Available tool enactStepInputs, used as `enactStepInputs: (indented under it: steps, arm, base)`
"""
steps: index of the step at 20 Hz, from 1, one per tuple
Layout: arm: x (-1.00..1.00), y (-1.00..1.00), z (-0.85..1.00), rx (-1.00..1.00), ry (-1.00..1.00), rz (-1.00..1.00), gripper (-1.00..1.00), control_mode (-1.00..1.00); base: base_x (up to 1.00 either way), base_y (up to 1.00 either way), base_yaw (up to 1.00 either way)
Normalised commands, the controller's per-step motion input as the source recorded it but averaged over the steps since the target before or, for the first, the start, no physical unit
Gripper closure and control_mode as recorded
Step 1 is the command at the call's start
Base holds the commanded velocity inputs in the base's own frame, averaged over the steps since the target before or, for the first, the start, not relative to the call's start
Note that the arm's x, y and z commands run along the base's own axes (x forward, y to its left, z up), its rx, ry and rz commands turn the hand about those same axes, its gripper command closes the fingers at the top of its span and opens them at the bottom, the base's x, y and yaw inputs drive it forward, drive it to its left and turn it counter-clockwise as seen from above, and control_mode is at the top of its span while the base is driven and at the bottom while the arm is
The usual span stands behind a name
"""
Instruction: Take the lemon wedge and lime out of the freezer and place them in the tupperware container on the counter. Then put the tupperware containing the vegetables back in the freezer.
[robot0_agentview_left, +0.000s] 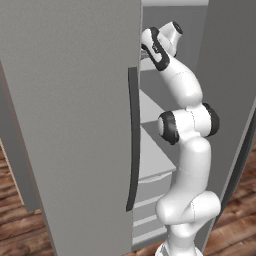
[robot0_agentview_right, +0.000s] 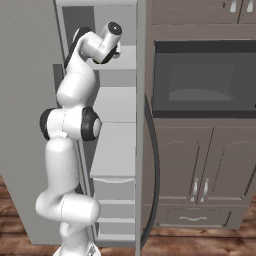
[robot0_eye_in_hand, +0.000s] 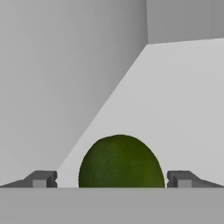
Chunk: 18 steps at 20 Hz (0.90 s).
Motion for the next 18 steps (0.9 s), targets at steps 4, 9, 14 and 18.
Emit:
enactStepInputs:
  steps: [4, 9, 14, 18]
  arm:
    - [0.13, 0.07, -0.10, 0.00, 0.07, 0.02, -1.00, -1.00]
    - [0.16, 0.00, -0.07, 0.00, 0.09, 0.03, -1.00, -1.00]
    - [0.10, 0.00, -0.06, 0.00, 0.03, 0.02, 1.00, -1.00]
    - [0.00, 0.00, 0.00, 0.00, 0.00, 0.00, 1.00, -1.00]
  base:
    - [0.00, 0.00, 0.00]
    - [0.00, 0.00, 0.00]
    - [0.00, 0.00, 0.00]
    - [0.00, 0.00, 0.00]
